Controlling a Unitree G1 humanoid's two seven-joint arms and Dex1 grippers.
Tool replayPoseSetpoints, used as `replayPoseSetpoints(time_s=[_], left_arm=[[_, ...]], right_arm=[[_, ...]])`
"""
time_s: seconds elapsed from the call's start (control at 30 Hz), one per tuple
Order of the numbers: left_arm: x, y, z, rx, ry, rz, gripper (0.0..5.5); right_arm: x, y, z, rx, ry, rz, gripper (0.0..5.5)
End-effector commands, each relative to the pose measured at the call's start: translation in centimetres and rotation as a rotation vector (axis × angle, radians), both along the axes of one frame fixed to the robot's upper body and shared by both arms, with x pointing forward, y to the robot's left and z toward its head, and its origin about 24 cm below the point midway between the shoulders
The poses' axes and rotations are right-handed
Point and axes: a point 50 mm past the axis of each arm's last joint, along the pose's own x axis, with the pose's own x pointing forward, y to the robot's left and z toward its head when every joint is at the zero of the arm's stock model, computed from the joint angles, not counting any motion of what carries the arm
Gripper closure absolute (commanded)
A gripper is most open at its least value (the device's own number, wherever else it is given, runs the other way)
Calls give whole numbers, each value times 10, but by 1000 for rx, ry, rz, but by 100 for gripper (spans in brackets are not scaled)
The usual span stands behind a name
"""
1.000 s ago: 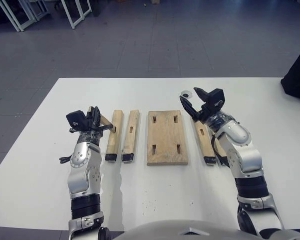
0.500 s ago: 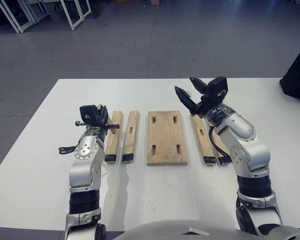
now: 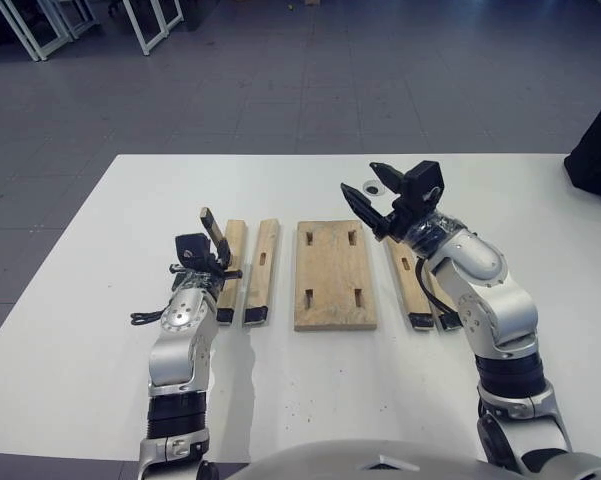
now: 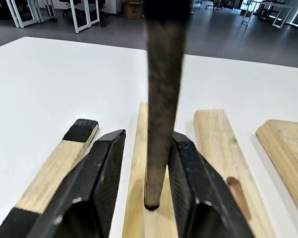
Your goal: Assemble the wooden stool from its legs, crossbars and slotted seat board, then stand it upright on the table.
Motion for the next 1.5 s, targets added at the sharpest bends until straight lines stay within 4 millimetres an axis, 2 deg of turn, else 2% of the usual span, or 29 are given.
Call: replayPoseSetpoints(time_s=[0.03,0.27,0.57,0.73,0.87,1.03,1.1,1.17,1.33,1.4,1.5], left_arm=[[6,-1,26,55,-114,17,396],[11,-4,50,108,-193,23,396],[18,-7,67,86,-252,15,396],[33,0,86,57,-295,22,396],[54,16,106,-18,-338,29,396],[69,24,117,-45,-368,14,396],[72,22,114,-51,-365,-6,396],[75,17,97,-28,-280,-36,396],[61,6,6,4,83,-95,396],[56,6,-2,9,109,-103,396],[61,3,11,9,56,-117,396]], right_arm=[[0,-1,-1,-11,-11,-2,240],[1,-2,0,-21,-24,-7,240],[3,-1,1,-15,-34,-9,240],[5,-1,2,-9,-38,-9,240],[6,1,2,-11,-41,-6,240],[6,4,2,-18,-52,1,240],[6,4,2,-20,-57,2,240],[6,5,1,-29,-71,7,240],[3,5,-7,-69,-77,33,240],[3,5,-6,-74,-82,42,240],[4,4,-4,-67,-86,36,240]])
